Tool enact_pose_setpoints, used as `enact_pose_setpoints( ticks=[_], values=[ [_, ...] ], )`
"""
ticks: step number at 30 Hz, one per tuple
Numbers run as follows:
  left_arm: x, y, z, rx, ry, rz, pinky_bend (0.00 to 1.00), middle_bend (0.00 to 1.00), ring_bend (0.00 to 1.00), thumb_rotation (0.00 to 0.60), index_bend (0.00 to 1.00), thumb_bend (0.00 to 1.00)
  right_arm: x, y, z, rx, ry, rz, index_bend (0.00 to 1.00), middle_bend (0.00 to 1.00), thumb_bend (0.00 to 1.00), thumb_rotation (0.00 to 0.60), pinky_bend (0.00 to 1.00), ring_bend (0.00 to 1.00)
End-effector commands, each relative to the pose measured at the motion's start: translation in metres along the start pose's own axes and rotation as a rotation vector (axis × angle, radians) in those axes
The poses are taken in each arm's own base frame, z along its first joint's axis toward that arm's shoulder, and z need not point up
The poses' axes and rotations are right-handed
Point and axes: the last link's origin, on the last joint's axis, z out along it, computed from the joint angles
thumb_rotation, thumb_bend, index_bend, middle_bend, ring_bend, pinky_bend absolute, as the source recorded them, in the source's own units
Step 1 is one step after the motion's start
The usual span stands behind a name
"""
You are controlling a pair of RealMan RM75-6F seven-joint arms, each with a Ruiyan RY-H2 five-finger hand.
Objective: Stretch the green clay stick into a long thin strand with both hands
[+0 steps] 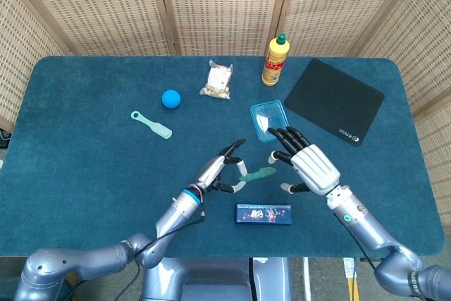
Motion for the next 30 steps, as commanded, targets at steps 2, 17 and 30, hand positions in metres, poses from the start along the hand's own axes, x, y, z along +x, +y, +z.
enact_pose_setpoints(
  ticks=[2, 17, 30],
  values=[
    [-0.005, 0.004, 0.002, -0.002, -0.008, -0.001, 0.00, 0.00, 0.00, 0.600, 0.78, 0.48, -0.003, -0.003, 0.006, 0.023, 0.005, -0.034, 0.45, 0.05, 0.22, 0.600, 0.00, 0.00],
    [-0.012, 0.007, 0.000, -0.006, -0.022, -0.005, 0.00, 0.00, 0.00, 0.600, 0.78, 0.48, -0.006, -0.003, 0.008, 0.044, -0.006, -0.097, 0.50, 0.06, 0.28, 0.600, 0.00, 0.00],
    [-0.013, 0.009, -0.001, -0.012, -0.024, -0.034, 0.00, 0.00, 0.00, 0.600, 0.78, 0.48, -0.013, -0.002, 0.010, 0.050, -0.018, -0.120, 0.51, 0.07, 0.29, 0.600, 0.00, 0.00]
  ],
)
